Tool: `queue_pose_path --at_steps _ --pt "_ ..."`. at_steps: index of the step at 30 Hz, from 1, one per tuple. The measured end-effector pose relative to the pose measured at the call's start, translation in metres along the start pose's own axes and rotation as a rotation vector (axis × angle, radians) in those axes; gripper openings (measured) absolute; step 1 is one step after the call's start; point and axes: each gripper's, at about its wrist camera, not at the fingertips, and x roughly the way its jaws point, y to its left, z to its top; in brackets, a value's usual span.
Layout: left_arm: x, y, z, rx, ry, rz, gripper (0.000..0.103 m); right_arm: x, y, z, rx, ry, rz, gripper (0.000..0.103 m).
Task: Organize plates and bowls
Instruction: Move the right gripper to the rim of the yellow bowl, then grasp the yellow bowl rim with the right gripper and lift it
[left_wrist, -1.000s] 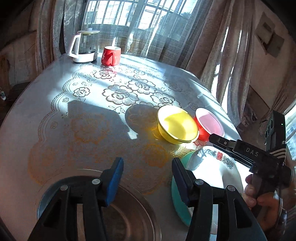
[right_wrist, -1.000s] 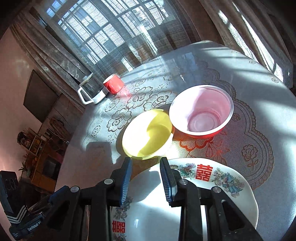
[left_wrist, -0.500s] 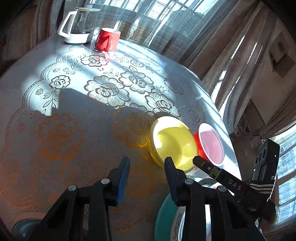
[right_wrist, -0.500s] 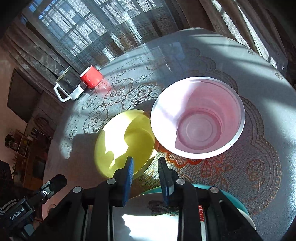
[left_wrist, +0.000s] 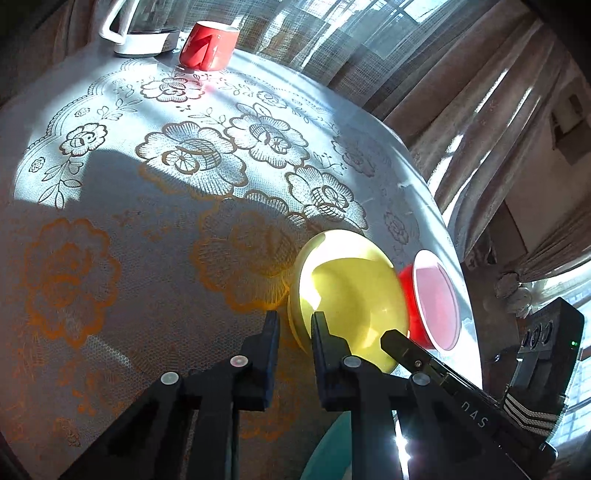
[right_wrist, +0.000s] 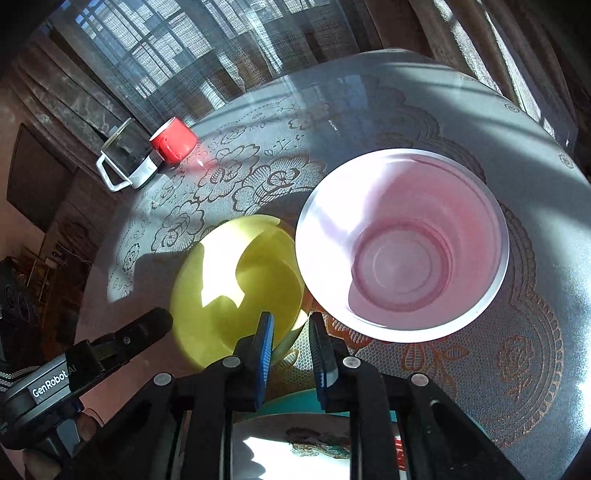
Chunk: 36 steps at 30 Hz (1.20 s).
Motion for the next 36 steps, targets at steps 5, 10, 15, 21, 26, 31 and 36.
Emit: queue_pose_path --at_steps 5,10,15,21,26,31,36 --pt "-0.008 0.003 -0.006 0.013 -0.015 0.028 0.011 0.000 0.010 0.000 -0.048 -0.003 -0.002 0.016" --pt "-0.025 0.018 -0.012 -0.009 -0.007 0.063 0.012 0.002 0.025 -0.004 -0.083 0.017 0.031 0.016" --pt "-0.044 0.032 -0.022 -0.016 -0.010 0.106 0.013 0.007 0.048 -0.010 -0.142 0.045 0.048 0.016" --pt "-0.061 0.051 -0.033 -0.030 -0.005 0.137 0.014 0.012 0.074 -0.021 -0.218 0.092 0.058 0.017" --pt "-0.074 0.066 -0.038 -0.035 -0.019 0.146 0.014 0.016 0.091 -0.031 -0.261 0.110 0.057 0.019" --pt "-0.082 0.071 -0.039 -0.045 -0.043 0.138 0.018 0.018 0.100 -0.034 -0.264 0.113 0.045 0.024" --pt "-0.079 0.068 -0.040 -0.013 -0.066 0.129 0.018 0.016 0.103 -0.039 -0.272 0.099 0.030 0.024"
